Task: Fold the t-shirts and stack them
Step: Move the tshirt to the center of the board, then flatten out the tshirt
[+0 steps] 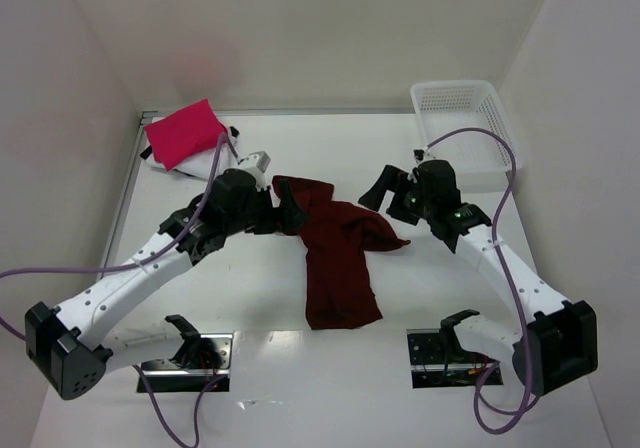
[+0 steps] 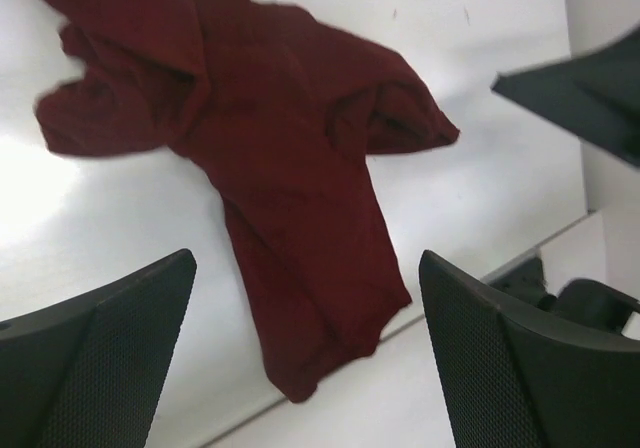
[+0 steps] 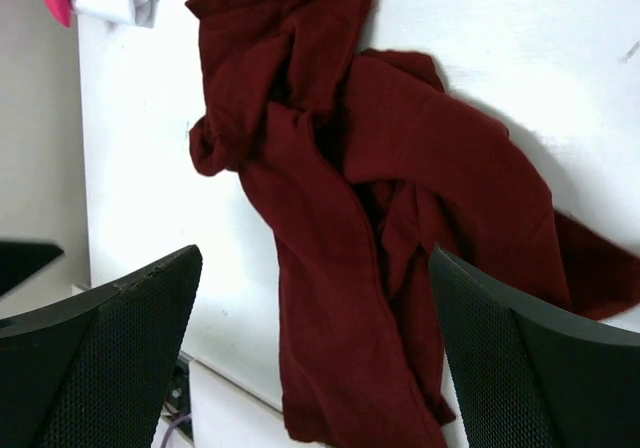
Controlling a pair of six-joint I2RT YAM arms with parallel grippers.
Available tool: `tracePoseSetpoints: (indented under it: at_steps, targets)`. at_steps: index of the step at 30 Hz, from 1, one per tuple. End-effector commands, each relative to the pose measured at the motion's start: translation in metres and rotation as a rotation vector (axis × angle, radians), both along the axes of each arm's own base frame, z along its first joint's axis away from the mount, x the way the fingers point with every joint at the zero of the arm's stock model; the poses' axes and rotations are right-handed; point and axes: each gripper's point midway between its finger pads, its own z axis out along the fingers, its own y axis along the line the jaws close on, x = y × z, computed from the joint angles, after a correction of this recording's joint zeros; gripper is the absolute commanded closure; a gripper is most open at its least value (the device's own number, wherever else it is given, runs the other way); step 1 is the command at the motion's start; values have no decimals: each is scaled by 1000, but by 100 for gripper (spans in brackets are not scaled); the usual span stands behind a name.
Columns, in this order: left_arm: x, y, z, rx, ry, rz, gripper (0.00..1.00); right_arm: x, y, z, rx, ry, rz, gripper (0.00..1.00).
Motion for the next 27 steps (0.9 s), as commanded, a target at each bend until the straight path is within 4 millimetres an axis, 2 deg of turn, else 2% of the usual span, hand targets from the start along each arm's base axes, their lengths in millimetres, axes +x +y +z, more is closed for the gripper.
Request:
tracePoseSetpoints:
  at_steps: [1,3,5,6,7,8,9,10,11,12,17,21,25,27]
  targets:
    - [-17,0,3,-87,29,7,0,38,16,37,-9,-166,64,0]
    - [-25,5,5,-107,18,12,0,51,27,47,-4,-202,102,0]
    - [-28,8,11,-121,0,11,0,63,39,34,-17,-180,138,0]
    - [-31,10,14,-129,-10,10,0,76,44,28,-27,-171,145,0]
    - [-32,10,16,-134,-18,10,0,84,52,35,-25,-187,168,0]
    - [-33,11,20,-141,-28,9,0,89,57,29,-27,-165,180,0]
    - [-34,12,21,-134,-31,5,0,94,63,12,-46,-124,197,0]
    - [-34,15,22,-123,-39,7,0,96,74,15,-43,-130,217,0]
    - [-34,14,29,-132,-51,6,0,98,75,5,-49,-109,218,0]
    - [-34,16,29,-121,-54,0,0,99,83,4,-59,-113,235,0]
    - [-34,17,39,-111,-80,-14,0,103,103,-51,-109,-8,264,0]
    - [-35,20,43,-92,-88,-11,0,96,113,-90,-157,74,268,1]
    - [-34,24,48,-78,-114,-7,0,86,124,-108,-164,119,290,6]
    - [-34,24,52,-84,-121,-7,0,83,128,-114,-166,135,294,12]
